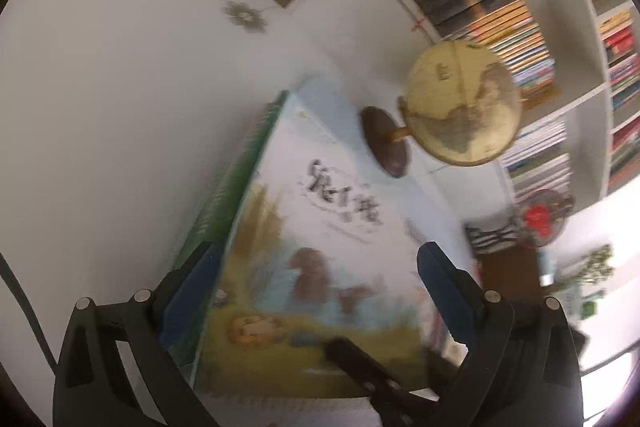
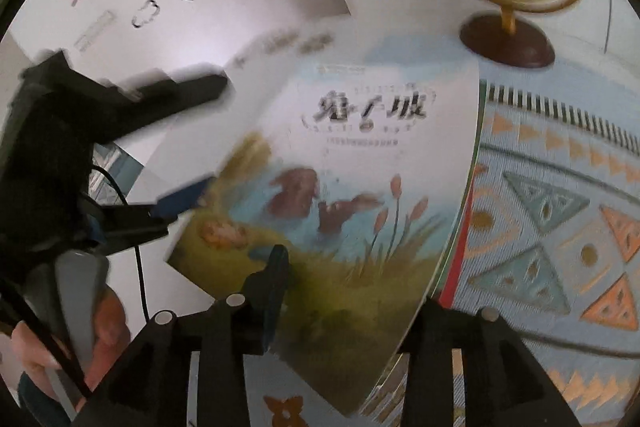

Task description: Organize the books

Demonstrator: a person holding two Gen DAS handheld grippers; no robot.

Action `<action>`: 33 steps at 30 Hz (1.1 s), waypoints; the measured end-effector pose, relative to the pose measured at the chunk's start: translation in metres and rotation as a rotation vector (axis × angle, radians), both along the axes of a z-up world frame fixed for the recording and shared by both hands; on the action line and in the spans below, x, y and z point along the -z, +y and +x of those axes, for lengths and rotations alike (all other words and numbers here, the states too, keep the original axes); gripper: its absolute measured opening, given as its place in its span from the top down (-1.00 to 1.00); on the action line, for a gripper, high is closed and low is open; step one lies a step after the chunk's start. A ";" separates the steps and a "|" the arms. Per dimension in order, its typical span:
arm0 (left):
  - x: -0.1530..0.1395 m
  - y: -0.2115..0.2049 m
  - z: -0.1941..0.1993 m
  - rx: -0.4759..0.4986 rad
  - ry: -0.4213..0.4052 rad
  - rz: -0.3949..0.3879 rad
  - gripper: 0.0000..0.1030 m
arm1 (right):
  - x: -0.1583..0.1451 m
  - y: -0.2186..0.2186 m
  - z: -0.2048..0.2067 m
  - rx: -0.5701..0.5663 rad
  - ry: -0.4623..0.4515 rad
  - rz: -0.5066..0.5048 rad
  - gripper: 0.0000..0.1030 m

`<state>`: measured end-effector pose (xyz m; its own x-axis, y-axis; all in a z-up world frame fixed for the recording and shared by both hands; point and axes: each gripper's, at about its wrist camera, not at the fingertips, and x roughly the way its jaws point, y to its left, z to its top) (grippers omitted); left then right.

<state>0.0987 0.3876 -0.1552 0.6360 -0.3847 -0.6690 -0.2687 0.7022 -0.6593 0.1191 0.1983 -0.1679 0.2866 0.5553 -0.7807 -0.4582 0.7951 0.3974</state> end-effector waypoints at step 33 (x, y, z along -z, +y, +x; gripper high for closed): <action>-0.078 -0.381 -0.163 0.084 0.125 0.318 -0.98 | -0.066 -0.386 -0.143 0.068 -0.114 -0.184 -0.15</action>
